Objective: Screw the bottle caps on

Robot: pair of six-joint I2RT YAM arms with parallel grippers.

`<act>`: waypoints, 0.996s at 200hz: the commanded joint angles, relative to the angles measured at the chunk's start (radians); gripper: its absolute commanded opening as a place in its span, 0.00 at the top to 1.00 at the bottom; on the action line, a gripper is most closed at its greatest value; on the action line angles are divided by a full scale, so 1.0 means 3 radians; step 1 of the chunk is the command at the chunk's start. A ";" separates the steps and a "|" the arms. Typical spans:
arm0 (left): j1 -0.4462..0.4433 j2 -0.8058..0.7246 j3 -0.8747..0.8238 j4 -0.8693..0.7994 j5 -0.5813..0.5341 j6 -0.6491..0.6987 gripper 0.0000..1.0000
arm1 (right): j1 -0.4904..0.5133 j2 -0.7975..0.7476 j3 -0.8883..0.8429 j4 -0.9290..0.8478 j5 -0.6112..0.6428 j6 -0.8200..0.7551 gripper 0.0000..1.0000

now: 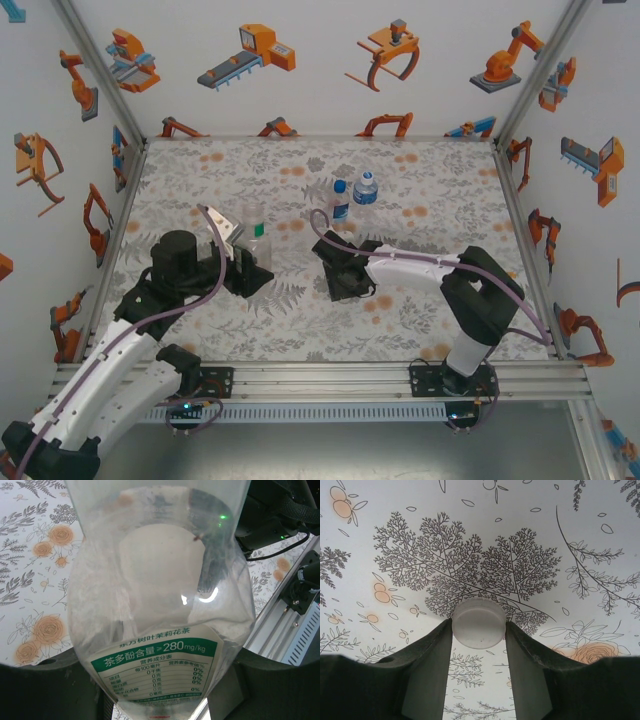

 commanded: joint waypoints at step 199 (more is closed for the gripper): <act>-0.0013 0.0083 0.0078 0.0050 0.0008 -0.0010 0.85 | 0.0019 0.0042 0.0071 -0.0017 0.0052 -0.0065 0.66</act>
